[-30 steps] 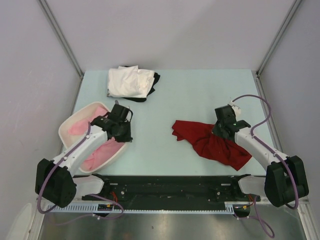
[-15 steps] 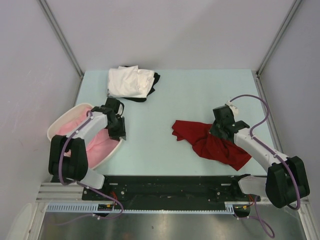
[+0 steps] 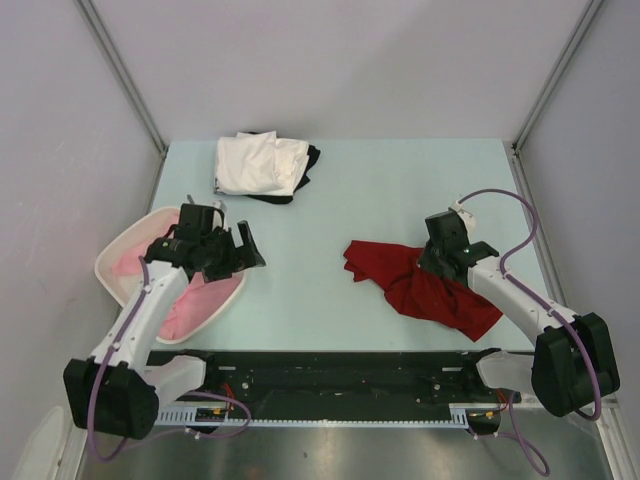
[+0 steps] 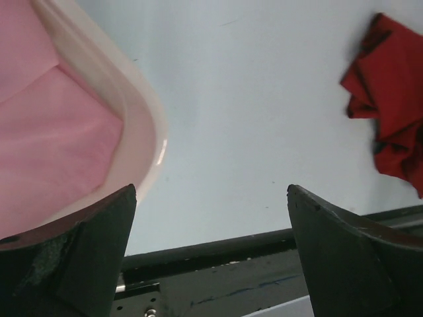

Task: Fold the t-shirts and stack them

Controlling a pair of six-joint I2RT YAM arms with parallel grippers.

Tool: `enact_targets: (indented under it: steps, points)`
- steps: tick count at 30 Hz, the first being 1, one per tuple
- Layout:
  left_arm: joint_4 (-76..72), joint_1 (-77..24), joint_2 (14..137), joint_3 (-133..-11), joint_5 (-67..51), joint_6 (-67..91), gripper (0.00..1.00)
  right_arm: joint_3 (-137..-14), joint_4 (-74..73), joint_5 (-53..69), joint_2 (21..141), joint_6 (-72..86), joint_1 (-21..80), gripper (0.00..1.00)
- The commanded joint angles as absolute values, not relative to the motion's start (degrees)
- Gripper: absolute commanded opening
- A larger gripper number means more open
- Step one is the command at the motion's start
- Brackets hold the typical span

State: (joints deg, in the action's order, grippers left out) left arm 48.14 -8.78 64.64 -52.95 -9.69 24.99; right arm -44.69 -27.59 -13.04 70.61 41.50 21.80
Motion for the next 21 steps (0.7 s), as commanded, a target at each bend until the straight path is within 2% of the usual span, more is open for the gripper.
enact_targets:
  steps: [1,5,10,17,21]
  points:
    - [42.90,-10.63,59.77,-49.93,-17.66,31.97,1.00,-45.97,-26.63,-13.88,68.91,41.31,22.24,0.00]
    - [38.60,-10.90,60.12,-47.65,-13.91,39.35,1.00,-45.88,-26.46,-14.24,69.26,40.78,22.41,0.00]
    - [26.39,-14.31,61.78,-46.92,-8.72,50.34,1.00,-45.97,-26.89,-15.11,69.78,41.40,23.99,0.00]
    - [20.31,-19.86,84.86,-57.56,-10.99,51.41,1.00,-45.88,-27.07,-15.91,70.40,41.57,25.49,0.00]
    - [20.55,-19.86,90.61,-58.45,-7.04,53.17,1.00,-45.88,-27.77,-16.35,70.40,40.78,25.66,0.00]
